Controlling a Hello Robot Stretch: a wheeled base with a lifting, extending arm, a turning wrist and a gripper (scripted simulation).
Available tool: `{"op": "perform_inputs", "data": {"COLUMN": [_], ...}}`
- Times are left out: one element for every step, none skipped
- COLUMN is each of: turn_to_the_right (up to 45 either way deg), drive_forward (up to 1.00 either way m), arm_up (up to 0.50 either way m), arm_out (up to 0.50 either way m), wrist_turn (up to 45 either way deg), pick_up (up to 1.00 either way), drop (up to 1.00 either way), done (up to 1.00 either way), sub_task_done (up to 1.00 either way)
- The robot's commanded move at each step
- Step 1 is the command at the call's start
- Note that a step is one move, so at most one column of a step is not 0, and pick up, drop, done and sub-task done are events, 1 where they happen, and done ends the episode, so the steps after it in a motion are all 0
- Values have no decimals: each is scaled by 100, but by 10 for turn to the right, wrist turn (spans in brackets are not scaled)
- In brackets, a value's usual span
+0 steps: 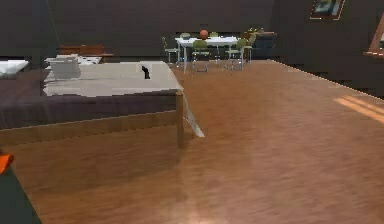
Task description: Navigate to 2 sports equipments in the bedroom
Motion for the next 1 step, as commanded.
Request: {"op": "perform_inputs", "data": {"turn_to_the_right": [120], "drive_forward": [0], "arm_up": [0], "arm_out": [0], "wrist_turn": [0], "pick_up": [0], "drop": [0], "done": [0], "sub_task_done": [0]}}
